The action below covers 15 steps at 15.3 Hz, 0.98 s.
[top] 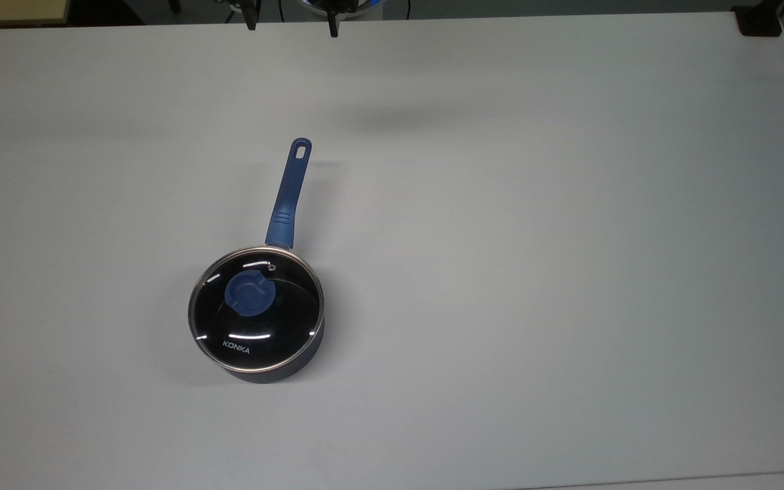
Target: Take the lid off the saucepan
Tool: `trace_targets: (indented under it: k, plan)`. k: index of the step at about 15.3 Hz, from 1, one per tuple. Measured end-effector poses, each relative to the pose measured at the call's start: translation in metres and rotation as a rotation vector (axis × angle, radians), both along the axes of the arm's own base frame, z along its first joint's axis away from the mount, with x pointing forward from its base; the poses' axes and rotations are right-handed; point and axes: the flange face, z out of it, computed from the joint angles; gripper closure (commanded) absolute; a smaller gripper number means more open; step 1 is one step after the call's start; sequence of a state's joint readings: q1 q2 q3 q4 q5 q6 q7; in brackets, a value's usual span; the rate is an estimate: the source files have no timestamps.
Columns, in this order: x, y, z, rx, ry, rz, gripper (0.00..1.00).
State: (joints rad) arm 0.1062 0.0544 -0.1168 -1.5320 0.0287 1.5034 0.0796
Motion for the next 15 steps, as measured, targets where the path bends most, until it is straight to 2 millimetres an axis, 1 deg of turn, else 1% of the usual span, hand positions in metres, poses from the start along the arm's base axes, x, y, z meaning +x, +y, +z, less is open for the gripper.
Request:
trace_targets:
  k: [1, 5, 7, 9, 15]
  plan:
    - [-0.003, 0.000, 0.007, 0.001, -0.013, 0.000, 0.00]
    - [-0.009, -0.022, 0.018, -0.001, -0.028, -0.037, 0.00]
    - [-0.014, -0.020, 0.021, 0.000, -0.021, -0.034, 0.00]
    - [-0.014, -0.017, 0.021, 0.000, -0.020, -0.028, 0.00]
    - [-0.014, -0.020, 0.020, 0.000, -0.018, -0.032, 0.00]
